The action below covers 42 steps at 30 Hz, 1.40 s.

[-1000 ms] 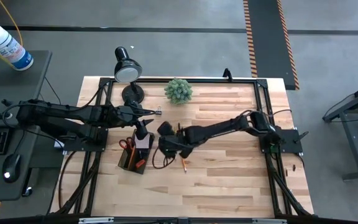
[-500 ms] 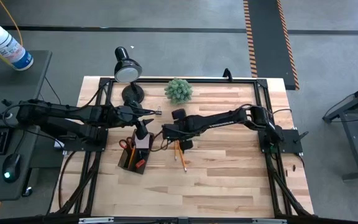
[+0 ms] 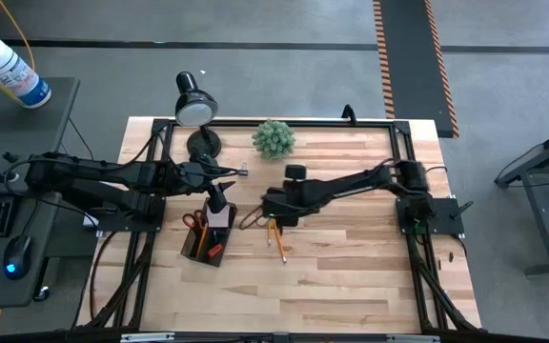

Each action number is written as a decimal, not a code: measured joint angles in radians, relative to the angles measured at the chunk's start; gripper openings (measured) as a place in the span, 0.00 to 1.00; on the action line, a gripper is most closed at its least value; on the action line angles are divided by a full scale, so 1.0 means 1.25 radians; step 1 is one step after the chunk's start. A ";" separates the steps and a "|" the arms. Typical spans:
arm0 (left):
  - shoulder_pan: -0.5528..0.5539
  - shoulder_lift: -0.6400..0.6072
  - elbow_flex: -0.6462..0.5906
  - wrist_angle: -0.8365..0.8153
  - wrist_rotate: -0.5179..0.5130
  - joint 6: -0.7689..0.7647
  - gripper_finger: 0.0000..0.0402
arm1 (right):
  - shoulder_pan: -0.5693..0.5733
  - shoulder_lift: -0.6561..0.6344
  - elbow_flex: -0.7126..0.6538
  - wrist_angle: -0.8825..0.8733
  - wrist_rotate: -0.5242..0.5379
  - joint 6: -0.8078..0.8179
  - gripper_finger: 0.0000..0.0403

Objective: Pick and place office supplies into organizer
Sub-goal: Put the left black pen into the desk organizer

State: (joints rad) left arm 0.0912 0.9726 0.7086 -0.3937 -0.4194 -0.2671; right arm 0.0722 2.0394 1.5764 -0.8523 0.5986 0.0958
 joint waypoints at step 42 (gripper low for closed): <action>0.000 0.000 0.000 0.026 -0.003 0.000 0.43 | -0.103 -0.199 -0.435 0.698 -0.291 0.424 0.24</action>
State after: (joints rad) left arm 0.0914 0.9730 0.7086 -0.3611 -0.4229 -0.2672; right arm -0.0570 1.7908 1.0321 0.0197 0.2353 0.6260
